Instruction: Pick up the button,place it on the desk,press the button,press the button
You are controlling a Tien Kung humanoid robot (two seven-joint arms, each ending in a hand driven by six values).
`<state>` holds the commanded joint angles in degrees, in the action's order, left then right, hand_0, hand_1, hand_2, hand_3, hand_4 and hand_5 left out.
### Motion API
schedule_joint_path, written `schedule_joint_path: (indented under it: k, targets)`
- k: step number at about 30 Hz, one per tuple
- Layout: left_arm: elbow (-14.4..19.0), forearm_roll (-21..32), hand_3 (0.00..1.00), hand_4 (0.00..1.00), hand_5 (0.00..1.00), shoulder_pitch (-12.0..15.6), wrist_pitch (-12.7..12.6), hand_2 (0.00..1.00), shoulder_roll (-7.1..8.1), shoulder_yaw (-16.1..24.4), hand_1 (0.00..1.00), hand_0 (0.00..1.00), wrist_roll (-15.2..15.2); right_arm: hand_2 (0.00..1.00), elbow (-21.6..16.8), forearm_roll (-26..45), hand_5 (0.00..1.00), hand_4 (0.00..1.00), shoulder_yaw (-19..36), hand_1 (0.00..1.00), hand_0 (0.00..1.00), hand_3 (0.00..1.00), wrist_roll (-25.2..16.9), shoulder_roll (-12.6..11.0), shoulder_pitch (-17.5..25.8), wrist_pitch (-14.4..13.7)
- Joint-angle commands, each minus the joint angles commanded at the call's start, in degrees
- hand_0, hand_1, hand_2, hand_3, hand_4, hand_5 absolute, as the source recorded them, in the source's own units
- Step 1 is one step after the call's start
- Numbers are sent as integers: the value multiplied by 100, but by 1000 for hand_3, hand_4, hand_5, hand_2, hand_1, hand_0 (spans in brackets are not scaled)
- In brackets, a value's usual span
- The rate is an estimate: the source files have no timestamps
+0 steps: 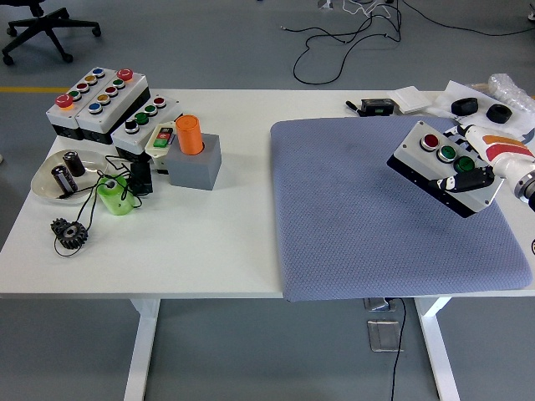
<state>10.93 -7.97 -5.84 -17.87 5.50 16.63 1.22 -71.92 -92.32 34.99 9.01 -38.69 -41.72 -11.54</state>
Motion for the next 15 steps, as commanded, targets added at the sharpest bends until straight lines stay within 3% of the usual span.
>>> schedule_joint_path:
  k: [15]
  targets:
    - [2, -9, 521, 302, 998, -17, -12, 544, 0, 52, 570, 622, -29, 107, -222, -268, 2, 332, -1078, 24, 257, 275, -1322, -313, -557, 184]
